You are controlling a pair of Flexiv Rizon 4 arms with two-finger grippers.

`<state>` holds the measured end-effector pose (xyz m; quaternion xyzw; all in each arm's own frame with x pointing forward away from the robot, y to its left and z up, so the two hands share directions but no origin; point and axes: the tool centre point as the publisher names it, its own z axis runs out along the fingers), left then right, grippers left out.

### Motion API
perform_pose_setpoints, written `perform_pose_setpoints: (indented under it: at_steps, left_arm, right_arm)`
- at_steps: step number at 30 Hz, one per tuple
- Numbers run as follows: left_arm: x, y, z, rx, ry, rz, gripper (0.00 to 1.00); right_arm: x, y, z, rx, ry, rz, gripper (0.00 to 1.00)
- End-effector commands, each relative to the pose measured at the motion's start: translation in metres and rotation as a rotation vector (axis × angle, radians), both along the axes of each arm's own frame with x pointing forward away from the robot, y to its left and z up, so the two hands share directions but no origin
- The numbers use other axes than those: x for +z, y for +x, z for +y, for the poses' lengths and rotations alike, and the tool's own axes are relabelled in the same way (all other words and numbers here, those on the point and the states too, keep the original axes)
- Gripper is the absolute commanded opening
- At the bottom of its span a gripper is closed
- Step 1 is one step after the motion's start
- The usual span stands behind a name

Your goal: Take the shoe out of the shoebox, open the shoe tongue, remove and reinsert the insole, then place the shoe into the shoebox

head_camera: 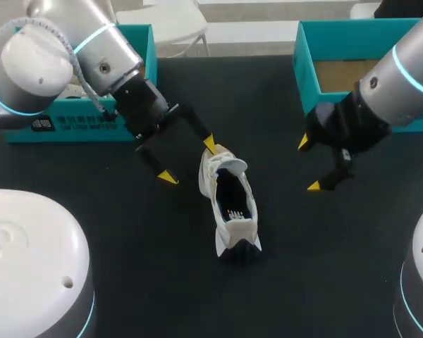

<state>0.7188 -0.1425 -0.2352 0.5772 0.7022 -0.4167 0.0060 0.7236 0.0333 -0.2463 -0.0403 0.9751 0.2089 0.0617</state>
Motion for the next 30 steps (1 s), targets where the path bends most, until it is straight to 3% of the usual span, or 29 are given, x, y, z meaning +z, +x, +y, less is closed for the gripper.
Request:
perform_pose_setpoints:
  at_steps: [1, 8, 15, 16, 17, 23, 30]
  left_arm:
    - [0.001, 0.002, -0.001, -0.024, 0.034, 0.0, 1.0]
    - [0.001, 0.002, -0.001, -0.024, 0.034, 0.0, 1.0]
    - [0.012, 0.008, -0.018, -0.124, 0.166, -0.062, 0.97]
    - [0.013, 0.009, -0.023, -0.14, 0.18, -0.085, 0.29]
    - [0.013, 0.008, -0.025, -0.148, 0.181, -0.096, 0.0]
    - [0.017, 0.003, -0.043, -0.199, 0.218, -0.186, 0.0]
    - [-0.005, -0.007, -0.062, -0.258, 0.257, -0.241, 0.0]
  right_arm:
    - [0.053, -0.009, -0.025, 0.005, -0.027, -0.009, 1.0]
    - [0.056, -0.008, -0.027, -0.009, -0.022, -0.015, 1.0]
    - [0.056, -0.008, -0.027, -0.009, -0.022, -0.015, 1.0]
    - [0.056, -0.008, -0.027, -0.009, -0.022, -0.015, 1.0]
    - [0.056, -0.008, -0.027, -0.009, -0.022, -0.015, 1.0]
    - [0.056, -0.008, -0.027, -0.009, -0.022, -0.015, 1.0]
    - [0.056, -0.008, -0.027, -0.009, -0.022, -0.015, 1.0]
